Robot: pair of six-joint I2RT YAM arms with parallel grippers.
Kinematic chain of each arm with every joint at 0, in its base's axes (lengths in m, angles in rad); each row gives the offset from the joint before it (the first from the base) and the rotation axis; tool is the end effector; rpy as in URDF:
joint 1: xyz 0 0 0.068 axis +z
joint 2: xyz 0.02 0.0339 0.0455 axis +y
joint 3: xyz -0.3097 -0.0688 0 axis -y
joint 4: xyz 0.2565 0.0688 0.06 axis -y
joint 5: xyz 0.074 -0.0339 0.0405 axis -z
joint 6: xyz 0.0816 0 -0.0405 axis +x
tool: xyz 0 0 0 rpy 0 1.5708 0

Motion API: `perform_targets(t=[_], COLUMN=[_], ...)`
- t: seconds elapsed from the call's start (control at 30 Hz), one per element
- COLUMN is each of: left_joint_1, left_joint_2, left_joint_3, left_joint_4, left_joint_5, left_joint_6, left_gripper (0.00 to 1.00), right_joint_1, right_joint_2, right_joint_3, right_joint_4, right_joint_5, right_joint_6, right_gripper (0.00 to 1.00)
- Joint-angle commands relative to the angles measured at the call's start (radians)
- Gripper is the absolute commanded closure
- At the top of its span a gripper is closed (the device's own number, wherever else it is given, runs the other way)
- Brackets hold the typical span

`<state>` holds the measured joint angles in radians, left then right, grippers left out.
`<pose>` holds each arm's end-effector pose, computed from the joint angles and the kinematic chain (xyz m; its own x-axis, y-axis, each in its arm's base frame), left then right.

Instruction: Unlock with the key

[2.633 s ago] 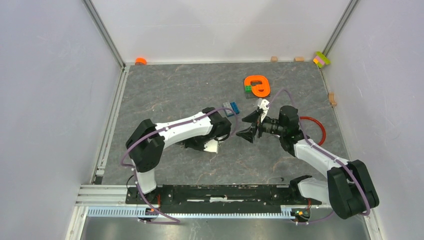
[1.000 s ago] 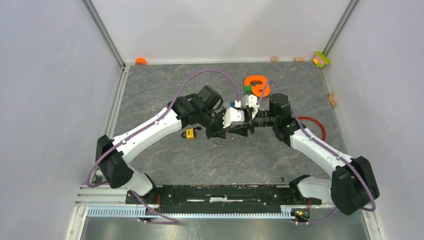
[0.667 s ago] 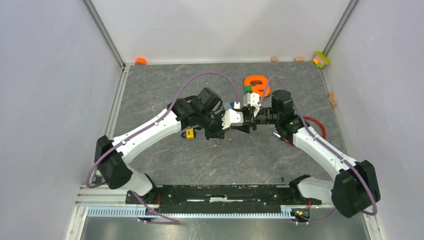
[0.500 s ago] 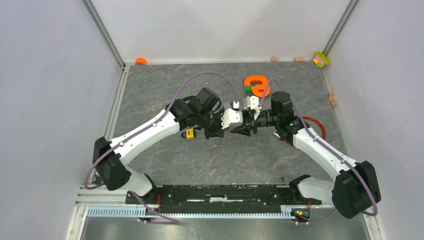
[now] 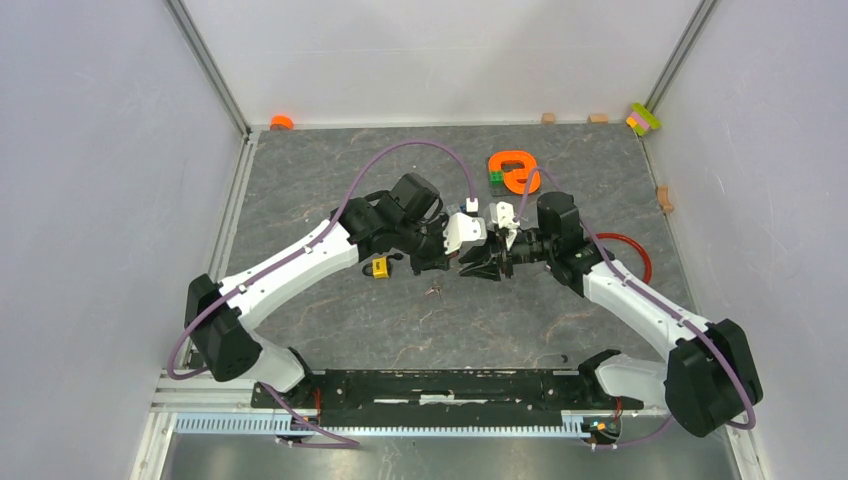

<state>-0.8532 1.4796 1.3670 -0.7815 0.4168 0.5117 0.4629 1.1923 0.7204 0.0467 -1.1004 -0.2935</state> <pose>0.2029 -0.2828 0.3368 -0.0281 0.7130 -0.7006 0.9970 0.0701 0.0314 0.2023 0.1823 0.2923 -0.0846 -0.1888 -0.9784 -0.9960 -0.0122 0.0884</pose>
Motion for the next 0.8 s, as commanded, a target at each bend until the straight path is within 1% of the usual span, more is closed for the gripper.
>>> perform_targets(t=[0.0,0.3,0.43,0.67,0.77], left_joint_1=[-0.004,-0.002,-0.003,-0.004,-0.004], left_joint_2=[-0.027,-0.027,-0.026,-0.026,-0.026], left_joint_3=[0.005,0.006,0.009,0.008,0.011], left_joint_4=[0.041,0.043,0.042,0.042,0.042], left_joint_5=[-0.007,0.0,0.002,0.006,0.007], left_joint_6=[-0.033,-0.034,-0.035,-0.037,-0.038], left_gripper=[0.98,0.98,0.98,0.98,0.98], right_joint_1=[0.009,0.012,0.017,0.026,0.03], right_joint_2=[0.006,0.021,0.027,0.035,0.038], right_joint_3=[-0.013,-0.004,-0.006,0.003,0.002], right_joint_4=[0.071,0.094,0.096,0.09,0.087], right_joint_5=[-0.022,-0.016,-0.001,0.027,0.04], right_joint_6=[0.042,0.07,0.071,0.073,0.071], right_gripper=[0.66,0.74,0.74,0.82,0.83])
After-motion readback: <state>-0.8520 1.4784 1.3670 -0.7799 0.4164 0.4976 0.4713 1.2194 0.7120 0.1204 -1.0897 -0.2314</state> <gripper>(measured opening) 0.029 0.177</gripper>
